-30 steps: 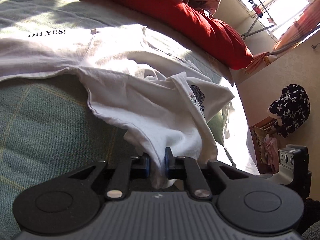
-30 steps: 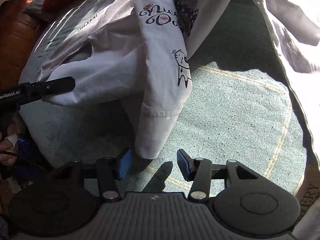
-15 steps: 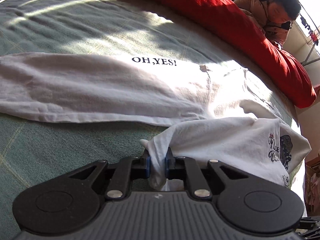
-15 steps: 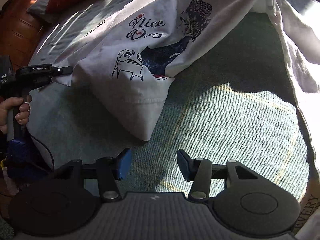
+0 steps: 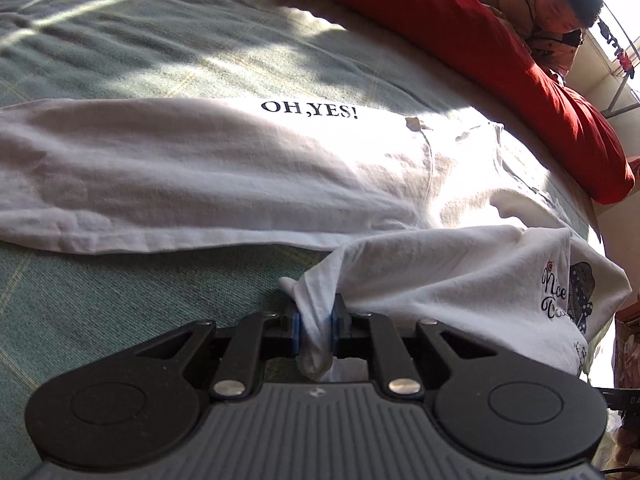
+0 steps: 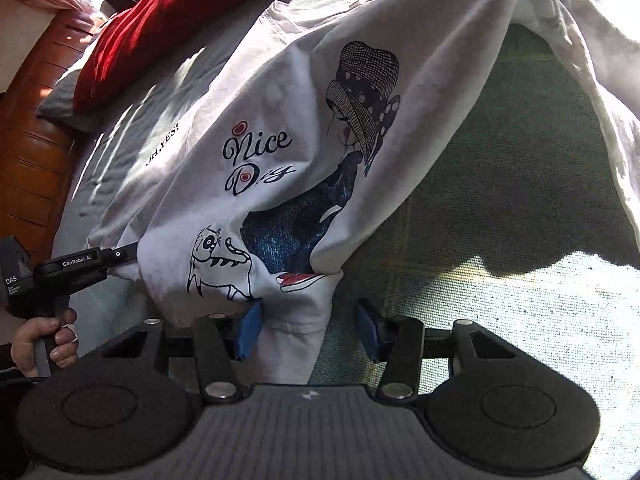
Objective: Fold clothes
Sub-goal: 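Pull the held shirt edge with the left gripper toward the shirt body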
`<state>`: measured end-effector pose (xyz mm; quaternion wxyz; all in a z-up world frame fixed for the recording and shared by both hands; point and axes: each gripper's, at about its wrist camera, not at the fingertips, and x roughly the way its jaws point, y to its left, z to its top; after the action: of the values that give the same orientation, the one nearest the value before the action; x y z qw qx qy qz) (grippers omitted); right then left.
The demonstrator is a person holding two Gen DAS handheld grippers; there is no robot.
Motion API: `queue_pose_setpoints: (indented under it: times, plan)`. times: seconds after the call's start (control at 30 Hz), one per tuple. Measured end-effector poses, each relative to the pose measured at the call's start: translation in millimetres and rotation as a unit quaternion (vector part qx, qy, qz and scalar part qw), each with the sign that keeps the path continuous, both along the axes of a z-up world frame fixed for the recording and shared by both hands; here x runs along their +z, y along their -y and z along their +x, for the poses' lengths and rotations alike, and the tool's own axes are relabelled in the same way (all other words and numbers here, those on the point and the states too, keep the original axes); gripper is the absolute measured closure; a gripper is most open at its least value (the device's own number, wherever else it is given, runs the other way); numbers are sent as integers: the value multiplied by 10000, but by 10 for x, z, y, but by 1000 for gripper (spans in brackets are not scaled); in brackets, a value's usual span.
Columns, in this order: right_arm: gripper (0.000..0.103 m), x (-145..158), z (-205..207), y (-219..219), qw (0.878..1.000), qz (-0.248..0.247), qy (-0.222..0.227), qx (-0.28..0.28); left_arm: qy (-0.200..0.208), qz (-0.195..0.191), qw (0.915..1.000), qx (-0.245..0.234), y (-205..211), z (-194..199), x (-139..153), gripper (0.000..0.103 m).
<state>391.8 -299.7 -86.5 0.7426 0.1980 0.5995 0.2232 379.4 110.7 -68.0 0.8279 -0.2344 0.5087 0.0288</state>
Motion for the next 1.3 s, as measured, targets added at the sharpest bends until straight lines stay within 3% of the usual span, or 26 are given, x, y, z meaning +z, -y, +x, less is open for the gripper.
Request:
queue_pose_setpoints:
  times: [0.07,0.2,0.3,0.53,0.7,0.83,0.97,1.07,1.17,1.3]
  plan:
    - [49,-46,60,-84,10000,-5,-72,-28,-3,-20,10000,9,-3,0,1,91]
    - [73,82,49,-295,9994,-308,40,167,7,8,9999,-134,28,-37,113,91]
    - [82,254,24,-239,9997,-218,77,92,20,49,9995,-300,65,-78,237,92]
    - [84,922,-98,116,9995,-27,316,25,-112,-193,9954,-929,313,-315,647,92]
    - [84,1329,-266,320,9961,-596,366,544,-445,-598,9878,-1366,526,-570,860,92]
    - [84,1525,-407,406,9910,-944,267,915,-824,-815,9813,-1536,647,-755,847,92]
    - [75,1396,-554,251,9772,-1392,-57,1604,-1251,-614,9797,-1443,628,-793,618,91]
    - [73,1167,-633,147,9692,-1703,-261,1758,-1467,-388,9806,-1239,552,-780,460,90]
    - [73,1053,-666,244,9737,-1680,-395,1490,-1582,-300,9793,-1230,493,-771,439,83]
    - [72,1009,-680,485,9802,-1666,-473,960,-1454,141,9783,-1470,523,-738,580,79]
